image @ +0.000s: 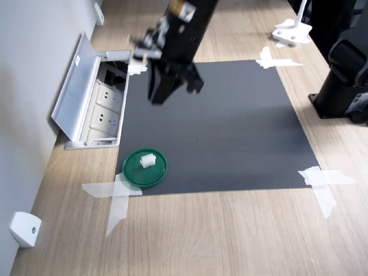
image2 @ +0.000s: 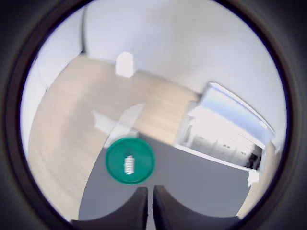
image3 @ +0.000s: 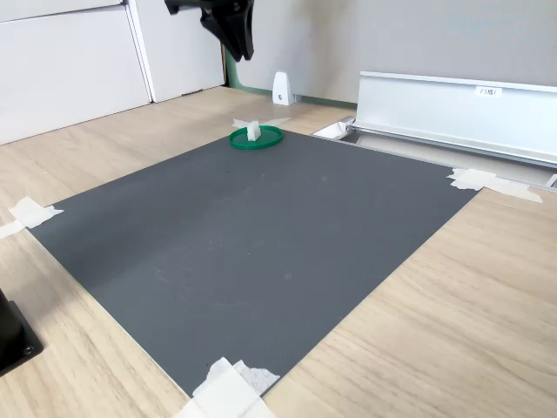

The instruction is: Grasp a white terminal and put it on the green lid.

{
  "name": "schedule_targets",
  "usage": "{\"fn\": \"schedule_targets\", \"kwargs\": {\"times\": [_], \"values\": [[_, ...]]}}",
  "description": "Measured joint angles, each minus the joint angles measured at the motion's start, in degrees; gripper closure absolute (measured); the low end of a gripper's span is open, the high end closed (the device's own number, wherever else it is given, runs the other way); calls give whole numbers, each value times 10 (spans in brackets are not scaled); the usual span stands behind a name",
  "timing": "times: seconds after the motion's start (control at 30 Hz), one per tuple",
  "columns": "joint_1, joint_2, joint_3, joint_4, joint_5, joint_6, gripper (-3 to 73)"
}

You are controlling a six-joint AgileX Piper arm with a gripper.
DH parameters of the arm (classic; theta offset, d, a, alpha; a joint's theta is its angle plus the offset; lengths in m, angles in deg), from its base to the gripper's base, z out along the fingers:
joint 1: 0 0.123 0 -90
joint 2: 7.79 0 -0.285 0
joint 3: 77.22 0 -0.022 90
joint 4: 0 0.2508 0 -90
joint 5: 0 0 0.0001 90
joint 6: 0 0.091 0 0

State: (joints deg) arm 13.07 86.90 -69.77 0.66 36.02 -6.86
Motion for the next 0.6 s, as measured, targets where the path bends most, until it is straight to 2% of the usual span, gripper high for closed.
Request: {"fn": "schedule_targets", "kwargs": {"times": [0.17, 0.37, 0.5, 0.6], "values": [[-38, -117, 114, -56, -139, 43, 700], [-124, -252, 253, -46, -266, 54, 700], [-181, -335, 334, -42, -303, 54, 700], [-197, -409, 395, -42, -308, 54, 700]]}}
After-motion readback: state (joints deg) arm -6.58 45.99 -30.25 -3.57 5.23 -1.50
